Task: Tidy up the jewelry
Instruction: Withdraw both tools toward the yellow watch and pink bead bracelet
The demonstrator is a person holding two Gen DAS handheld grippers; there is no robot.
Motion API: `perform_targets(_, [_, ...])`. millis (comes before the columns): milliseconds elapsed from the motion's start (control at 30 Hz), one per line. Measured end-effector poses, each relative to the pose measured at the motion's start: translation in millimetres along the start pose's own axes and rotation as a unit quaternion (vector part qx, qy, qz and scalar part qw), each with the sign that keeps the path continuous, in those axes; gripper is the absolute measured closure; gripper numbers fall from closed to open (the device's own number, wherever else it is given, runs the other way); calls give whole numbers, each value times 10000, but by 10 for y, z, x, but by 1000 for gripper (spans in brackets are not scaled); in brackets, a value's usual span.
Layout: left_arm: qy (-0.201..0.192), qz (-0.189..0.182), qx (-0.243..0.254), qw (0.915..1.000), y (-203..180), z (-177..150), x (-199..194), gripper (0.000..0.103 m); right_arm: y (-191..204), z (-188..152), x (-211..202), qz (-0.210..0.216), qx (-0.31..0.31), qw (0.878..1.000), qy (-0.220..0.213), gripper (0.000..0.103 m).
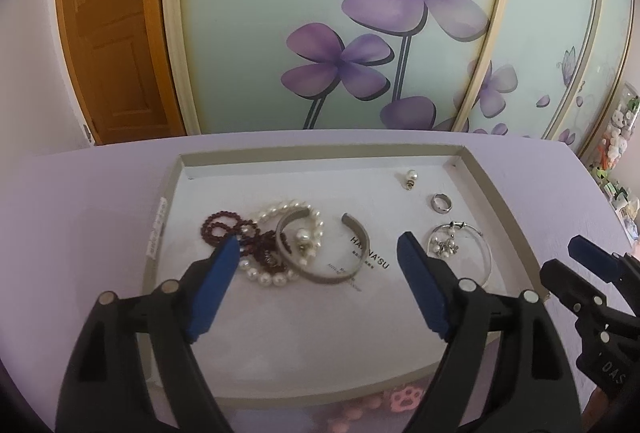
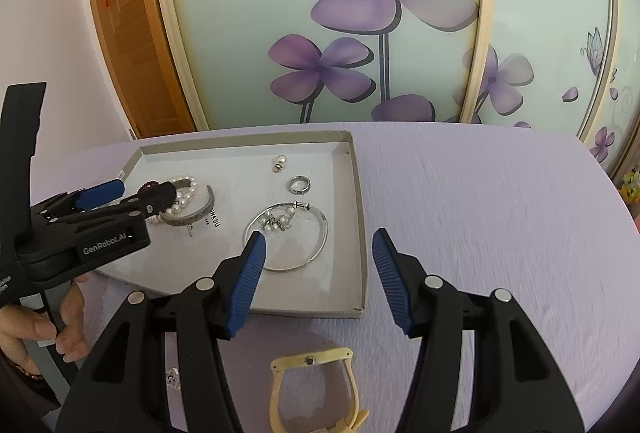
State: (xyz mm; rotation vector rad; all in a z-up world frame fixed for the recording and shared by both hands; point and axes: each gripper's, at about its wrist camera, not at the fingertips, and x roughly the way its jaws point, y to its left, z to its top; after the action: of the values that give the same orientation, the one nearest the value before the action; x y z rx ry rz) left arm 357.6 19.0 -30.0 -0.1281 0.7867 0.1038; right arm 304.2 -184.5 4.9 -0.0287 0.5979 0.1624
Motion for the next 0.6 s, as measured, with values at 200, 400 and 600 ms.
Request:
perform_targets(200, [-126,79,-77,9999,171,-99,-279,21,2,-60,-107,54,80,10000,-14,46])
perform_targets(400, [-306,197,-190,9992,428,-321,-710,18,19,-201,-338,73,200,9998,-64,46])
perform_targets(600, [-383,277,-128,9988,546,-639,-1072,15,61,-401,-526,14,255,9997,-57,41])
